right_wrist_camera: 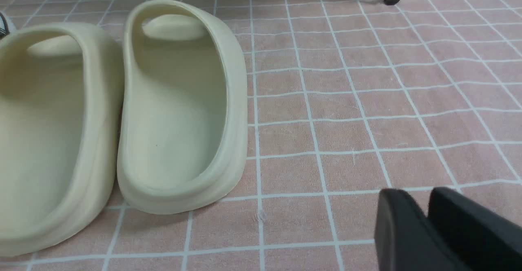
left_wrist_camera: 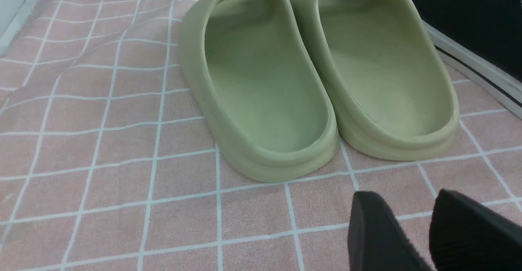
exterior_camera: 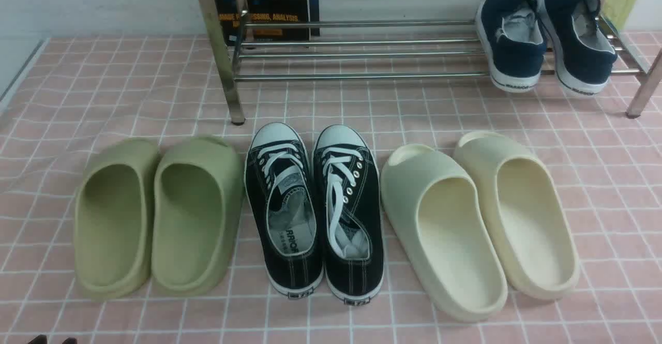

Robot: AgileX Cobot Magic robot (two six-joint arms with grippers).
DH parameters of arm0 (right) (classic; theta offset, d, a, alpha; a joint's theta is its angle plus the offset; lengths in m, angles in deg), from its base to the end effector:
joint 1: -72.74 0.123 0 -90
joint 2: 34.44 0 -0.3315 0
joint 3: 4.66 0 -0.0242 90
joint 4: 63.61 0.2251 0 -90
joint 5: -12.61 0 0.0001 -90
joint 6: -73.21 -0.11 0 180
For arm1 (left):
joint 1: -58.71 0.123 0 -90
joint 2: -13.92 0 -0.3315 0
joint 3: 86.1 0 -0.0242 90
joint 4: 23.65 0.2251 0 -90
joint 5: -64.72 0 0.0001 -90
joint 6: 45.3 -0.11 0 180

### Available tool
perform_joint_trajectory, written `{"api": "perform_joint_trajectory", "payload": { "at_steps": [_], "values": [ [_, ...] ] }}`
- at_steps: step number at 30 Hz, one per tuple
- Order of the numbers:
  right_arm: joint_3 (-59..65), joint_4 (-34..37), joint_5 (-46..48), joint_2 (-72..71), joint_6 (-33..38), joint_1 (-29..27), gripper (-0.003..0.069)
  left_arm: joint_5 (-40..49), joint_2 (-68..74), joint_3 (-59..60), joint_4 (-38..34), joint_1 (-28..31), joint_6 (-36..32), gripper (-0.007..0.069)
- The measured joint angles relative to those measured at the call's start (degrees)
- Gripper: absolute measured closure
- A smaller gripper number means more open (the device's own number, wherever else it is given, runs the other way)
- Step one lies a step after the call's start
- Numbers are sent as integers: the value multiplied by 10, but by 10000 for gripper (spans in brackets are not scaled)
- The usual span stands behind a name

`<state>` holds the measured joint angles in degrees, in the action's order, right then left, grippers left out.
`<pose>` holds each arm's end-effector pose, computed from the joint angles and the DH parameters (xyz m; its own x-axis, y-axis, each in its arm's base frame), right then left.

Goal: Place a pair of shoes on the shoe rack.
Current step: Use the left arm to grab the shoe closest to it

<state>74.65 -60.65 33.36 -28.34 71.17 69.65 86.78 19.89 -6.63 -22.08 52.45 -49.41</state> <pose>-0.0014 0.0021 0.1697 -0.2735 0.0987 -0.9568 0.0595 0.9946 0.0856 -0.0022 0.0014 0.1663 -0.2878 0.1291 -0.9490 0.1278 0.9872 0.0956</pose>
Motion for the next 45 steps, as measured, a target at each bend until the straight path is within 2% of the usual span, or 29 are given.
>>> {"api": "perform_joint_trajectory", "payload": {
  "at_steps": [37,41,45],
  "values": [
    [0,-1,1,0,0,0,492,-3,0,0,1,0,5,385],
    [0,-1,1,0,0,0,484,-42,0,4,-5,0,6,385],
    [0,-1,1,0,0,0,482,-170,0,5,-6,0,5,385]
  ]
}}
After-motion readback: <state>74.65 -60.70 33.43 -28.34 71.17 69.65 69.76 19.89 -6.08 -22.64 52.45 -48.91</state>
